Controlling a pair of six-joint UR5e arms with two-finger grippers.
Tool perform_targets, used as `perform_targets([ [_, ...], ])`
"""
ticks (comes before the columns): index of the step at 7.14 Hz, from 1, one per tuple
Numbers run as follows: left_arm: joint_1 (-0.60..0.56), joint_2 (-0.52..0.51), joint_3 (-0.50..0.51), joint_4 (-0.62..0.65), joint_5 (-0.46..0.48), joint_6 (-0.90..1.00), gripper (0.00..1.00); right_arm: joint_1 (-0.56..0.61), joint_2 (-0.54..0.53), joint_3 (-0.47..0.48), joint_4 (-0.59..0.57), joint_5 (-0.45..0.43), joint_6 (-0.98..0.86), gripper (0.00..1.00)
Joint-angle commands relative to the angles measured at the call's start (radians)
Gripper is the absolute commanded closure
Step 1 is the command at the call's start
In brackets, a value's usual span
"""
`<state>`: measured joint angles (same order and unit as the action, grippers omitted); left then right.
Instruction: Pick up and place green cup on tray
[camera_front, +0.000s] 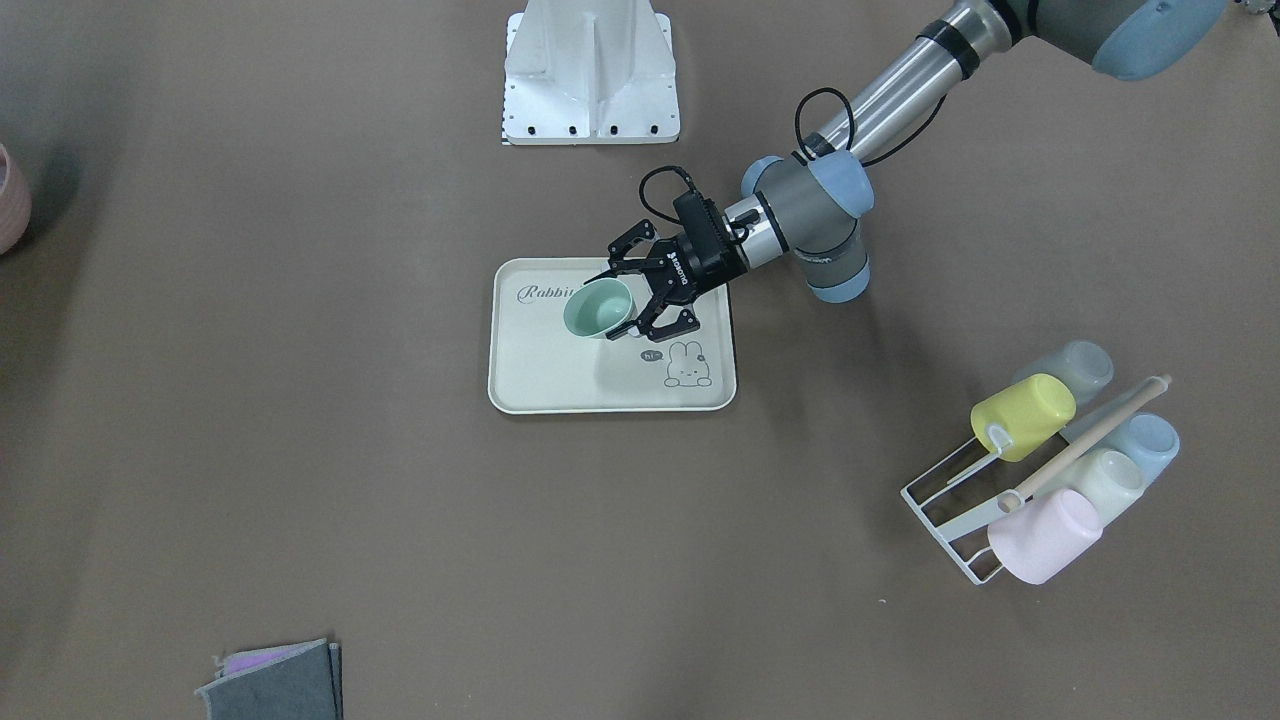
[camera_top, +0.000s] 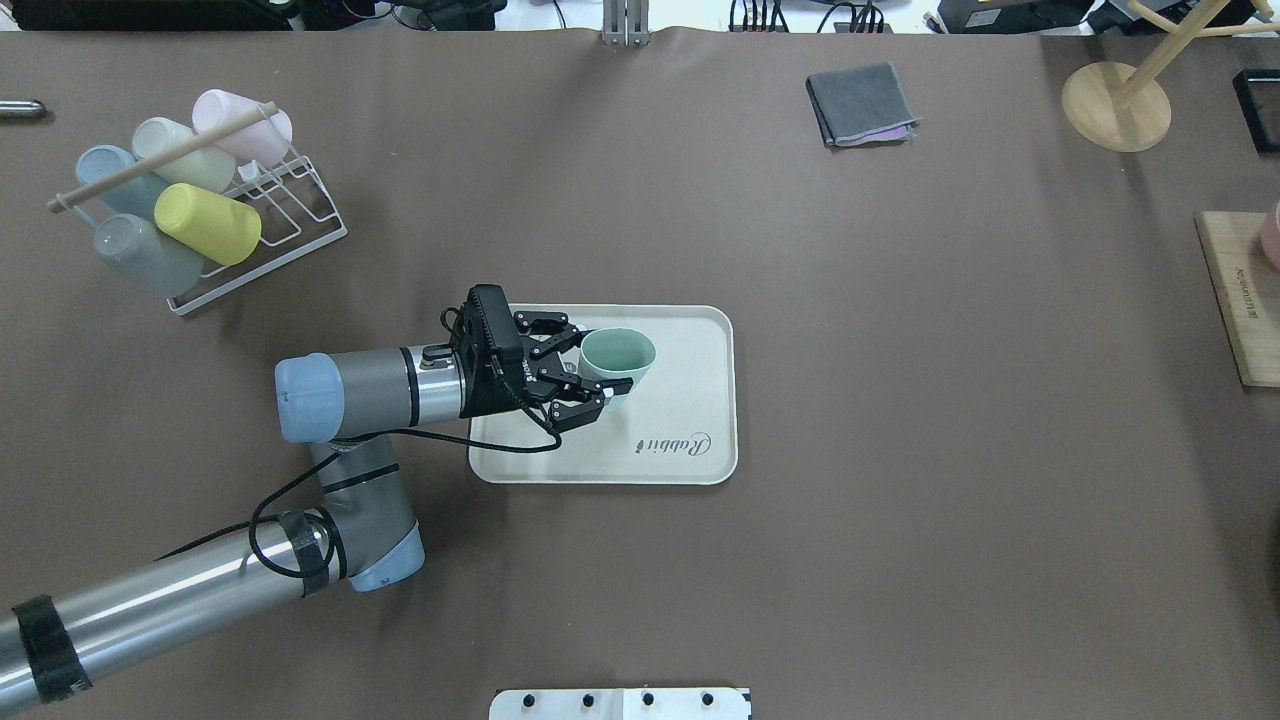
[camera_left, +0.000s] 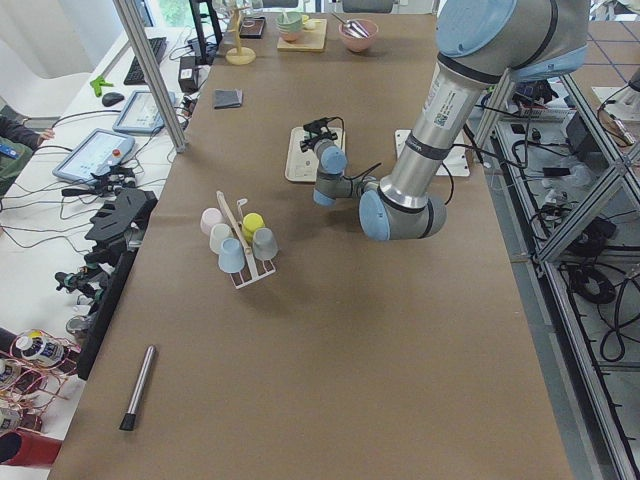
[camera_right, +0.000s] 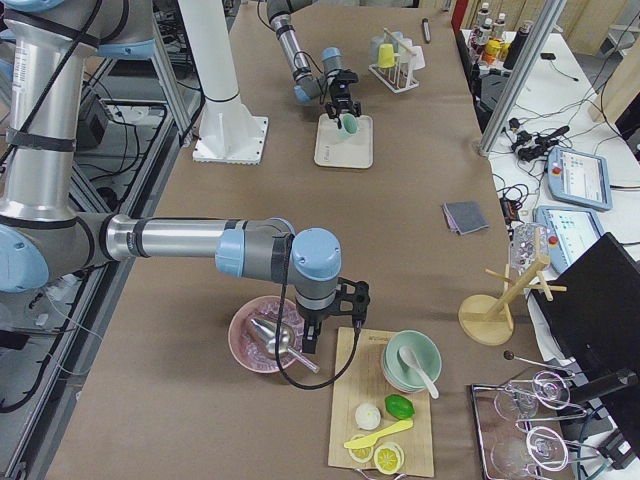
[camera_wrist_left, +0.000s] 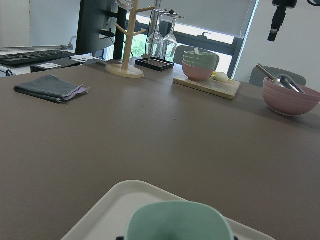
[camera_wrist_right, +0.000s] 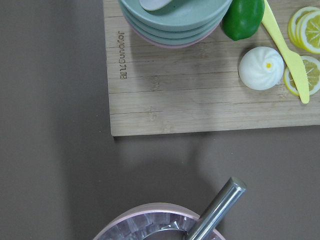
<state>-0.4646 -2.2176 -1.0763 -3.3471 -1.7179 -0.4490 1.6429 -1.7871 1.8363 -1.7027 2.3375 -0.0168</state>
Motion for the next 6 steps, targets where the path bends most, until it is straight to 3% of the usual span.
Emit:
perform_targets([
  [1, -0.002, -0.001, -0.001, 0.015, 0.003, 0.030, 1.00, 0.000, 0.000, 0.000, 0.000, -0.001, 0.000, 0.00],
  [3, -0.006, -0.001, -0.002, 0.015, 0.004, 0.035, 0.97, 0.000, 0.000, 0.000, 0.000, -0.003, 0.000, 0.00],
  [4, -0.014, 0.001, -0.001, 0.015, 0.006, 0.102, 0.05, 0.000, 0.000, 0.000, 0.000, -0.003, 0.000, 0.00],
  [6, -0.029, 0.013, -0.004, 0.012, 0.004, 0.151, 0.01, 0.000, 0.000, 0.000, -0.002, -0.003, 0.000, 0.00],
])
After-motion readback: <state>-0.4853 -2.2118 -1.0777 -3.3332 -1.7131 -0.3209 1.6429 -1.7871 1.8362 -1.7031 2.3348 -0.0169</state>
